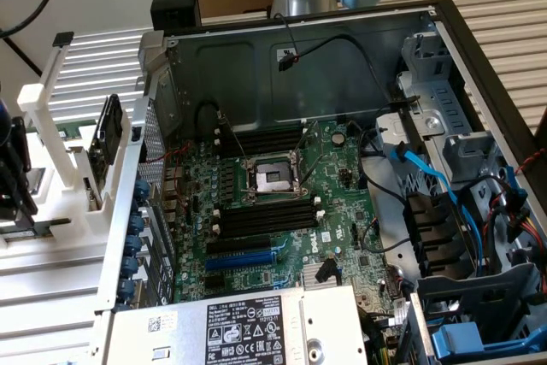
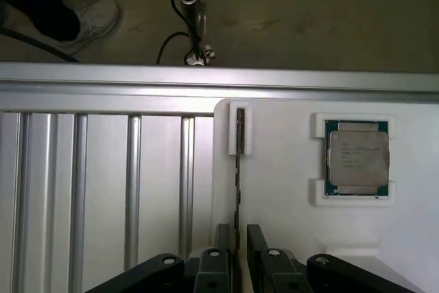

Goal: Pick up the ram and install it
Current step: 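Pick up the ram and move it above insertion slot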

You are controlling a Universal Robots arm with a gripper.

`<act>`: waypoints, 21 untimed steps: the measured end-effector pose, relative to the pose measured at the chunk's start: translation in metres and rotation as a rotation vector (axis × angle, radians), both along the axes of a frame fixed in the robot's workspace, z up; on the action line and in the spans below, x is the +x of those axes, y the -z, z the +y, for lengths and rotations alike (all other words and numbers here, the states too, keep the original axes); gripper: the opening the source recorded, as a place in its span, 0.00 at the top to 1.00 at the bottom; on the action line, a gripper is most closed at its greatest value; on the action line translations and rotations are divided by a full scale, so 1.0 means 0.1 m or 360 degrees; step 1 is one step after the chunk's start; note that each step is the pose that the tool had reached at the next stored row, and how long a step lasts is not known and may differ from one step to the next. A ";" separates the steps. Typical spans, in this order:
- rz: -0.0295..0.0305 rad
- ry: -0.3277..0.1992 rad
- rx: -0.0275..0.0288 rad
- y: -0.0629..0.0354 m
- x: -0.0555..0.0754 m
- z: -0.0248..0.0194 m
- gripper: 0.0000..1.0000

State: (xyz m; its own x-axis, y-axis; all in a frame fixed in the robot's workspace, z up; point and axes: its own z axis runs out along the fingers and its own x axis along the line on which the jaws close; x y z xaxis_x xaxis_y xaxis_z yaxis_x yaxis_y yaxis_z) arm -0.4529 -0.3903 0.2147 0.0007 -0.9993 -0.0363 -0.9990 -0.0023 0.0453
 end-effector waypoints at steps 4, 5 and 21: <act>-0.00475 0.0000 0.00001 0.001 0.00 0.000 0.76; -0.00483 0.0000 0.00002 0.001 0.00 -0.001 0.76; -0.00716 0.0000 0.00001 0.123 0.00 -0.001 0.76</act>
State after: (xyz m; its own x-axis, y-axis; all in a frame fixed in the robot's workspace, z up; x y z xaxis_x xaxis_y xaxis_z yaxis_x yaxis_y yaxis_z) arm -0.4530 -0.3904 0.2024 0.0023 -0.9993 -0.0363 -1.0000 -0.0023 0.0003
